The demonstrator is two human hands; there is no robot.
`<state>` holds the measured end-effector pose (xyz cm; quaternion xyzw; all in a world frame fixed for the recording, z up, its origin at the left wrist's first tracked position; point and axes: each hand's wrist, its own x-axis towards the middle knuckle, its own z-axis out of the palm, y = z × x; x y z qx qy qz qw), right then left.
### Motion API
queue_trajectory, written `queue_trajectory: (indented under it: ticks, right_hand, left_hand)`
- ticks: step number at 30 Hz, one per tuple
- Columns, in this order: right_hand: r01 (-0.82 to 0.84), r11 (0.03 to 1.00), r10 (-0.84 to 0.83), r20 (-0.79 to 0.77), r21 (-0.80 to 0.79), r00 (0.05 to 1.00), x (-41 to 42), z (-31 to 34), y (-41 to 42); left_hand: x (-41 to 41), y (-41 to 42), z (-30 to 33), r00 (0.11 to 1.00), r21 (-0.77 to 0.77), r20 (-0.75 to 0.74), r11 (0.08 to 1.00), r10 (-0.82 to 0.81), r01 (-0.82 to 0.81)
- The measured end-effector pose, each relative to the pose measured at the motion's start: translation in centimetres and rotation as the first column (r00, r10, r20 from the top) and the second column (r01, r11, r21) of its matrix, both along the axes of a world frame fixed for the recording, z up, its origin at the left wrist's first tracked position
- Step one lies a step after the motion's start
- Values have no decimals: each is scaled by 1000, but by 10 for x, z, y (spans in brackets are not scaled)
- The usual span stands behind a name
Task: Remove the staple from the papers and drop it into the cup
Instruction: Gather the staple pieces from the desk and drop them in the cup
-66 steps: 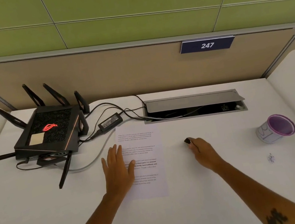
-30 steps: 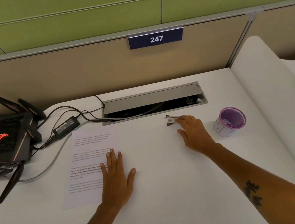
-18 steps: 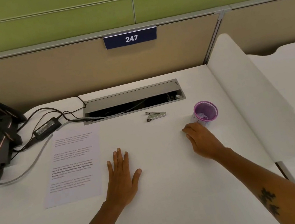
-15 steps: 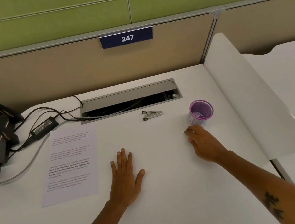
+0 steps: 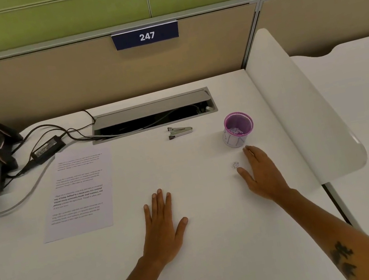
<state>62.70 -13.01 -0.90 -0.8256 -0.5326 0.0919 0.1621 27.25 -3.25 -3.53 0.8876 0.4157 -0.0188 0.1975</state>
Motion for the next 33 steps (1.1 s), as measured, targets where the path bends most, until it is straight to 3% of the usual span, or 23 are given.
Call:
queue_trajectory:
  ticks: [4,7,12,18,24,30,33]
  right_hand:
    - [-30,979,52,103,-204,993,1,-15,-5]
    - [-53,963,103,176,-266,979,-9,-21,-6]
    - [-114,959,164,182,-259,969,-18,-20,-5]
    - [25,978,8,155,-208,988,-33,-27,-12]
    - [-25,998,19,-95,-60,995,-32,-9,11]
    - [-171,985,172,20,-37,985,-29,-13,25]
    - [-124,992,124,-9,-2,992,-30,-13,27]
  left_hand:
    - [-2,-9,3,998,12,-64,1000,-9,10]
    - [-2,-10,4,996,-4,-86,1000,-13,13]
    - [-1,-6,8,993,-74,-114,997,-37,28]
    - [1,1,18,986,-171,-156,984,-65,38]
    - [2,9,18,977,-257,-194,966,-92,40]
    - [2,10,15,974,-260,-208,965,-93,37]
    - [3,10,16,974,-263,-209,964,-90,32]
